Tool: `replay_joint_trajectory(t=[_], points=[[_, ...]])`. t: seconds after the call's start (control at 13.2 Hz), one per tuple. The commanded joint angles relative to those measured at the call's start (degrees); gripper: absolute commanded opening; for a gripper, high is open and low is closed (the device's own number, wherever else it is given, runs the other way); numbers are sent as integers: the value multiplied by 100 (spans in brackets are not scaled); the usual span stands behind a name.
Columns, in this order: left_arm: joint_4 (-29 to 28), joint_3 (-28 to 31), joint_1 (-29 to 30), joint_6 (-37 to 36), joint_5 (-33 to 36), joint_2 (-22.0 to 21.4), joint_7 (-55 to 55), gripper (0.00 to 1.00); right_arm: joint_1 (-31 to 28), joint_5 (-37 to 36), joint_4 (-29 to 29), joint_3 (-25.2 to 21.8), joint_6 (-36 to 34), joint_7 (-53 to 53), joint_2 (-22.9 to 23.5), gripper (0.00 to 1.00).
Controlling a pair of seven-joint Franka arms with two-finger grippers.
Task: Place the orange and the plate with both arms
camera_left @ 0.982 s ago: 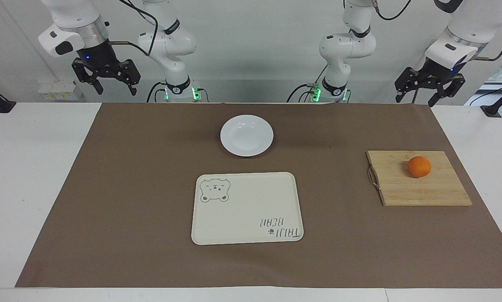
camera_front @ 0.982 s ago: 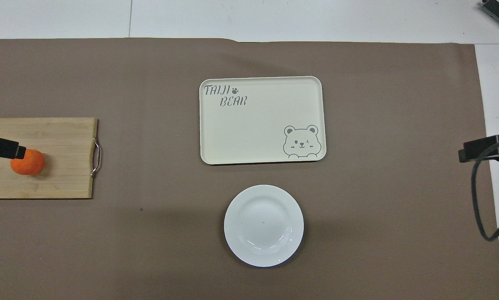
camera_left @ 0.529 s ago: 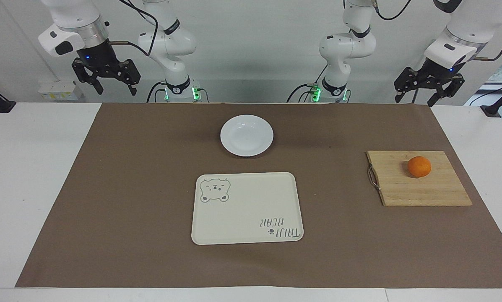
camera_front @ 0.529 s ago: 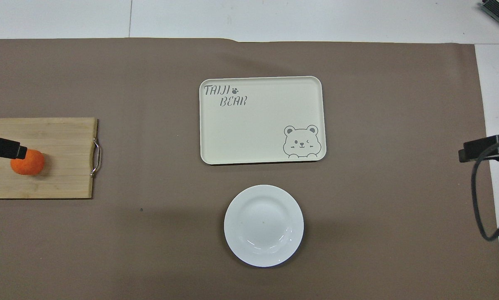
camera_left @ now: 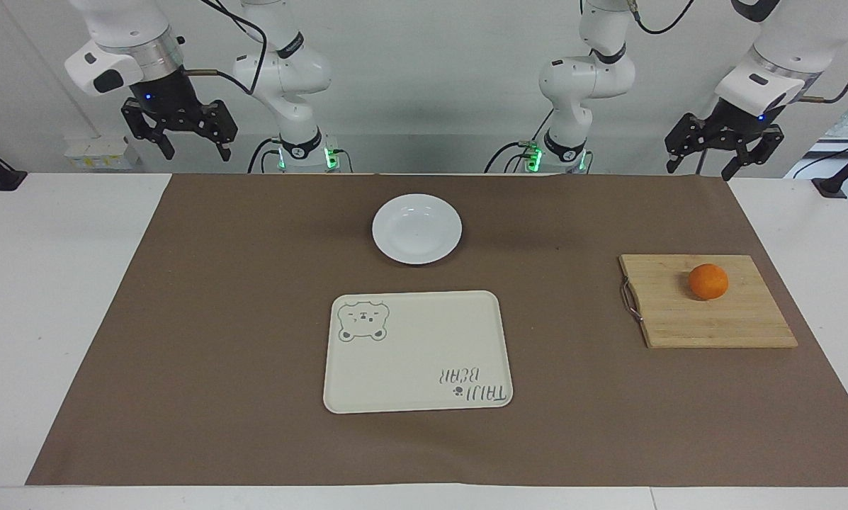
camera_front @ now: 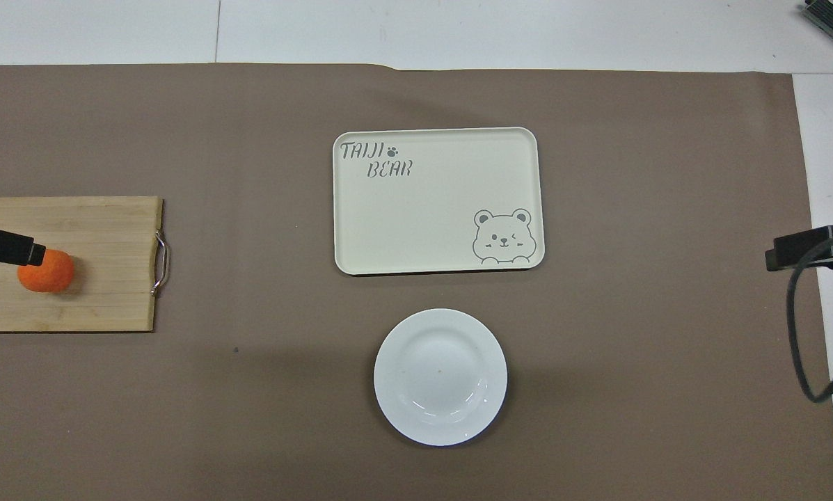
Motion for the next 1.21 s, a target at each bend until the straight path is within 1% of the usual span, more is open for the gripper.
replay_joint_trajectory(t=[0.0,0.76,1.13], points=[[-100,6,0,-22,-38,-108,-52,100,-68,16,51,20,-16,-132,8,100],[-109,6,-44,-40,-38,-117,-35,100,-68,16,51,20,-16,-123,8,100],[-109,6,-1,311,-29,-90,27,100,-68,16,51,20,-16,-123,8,100]])
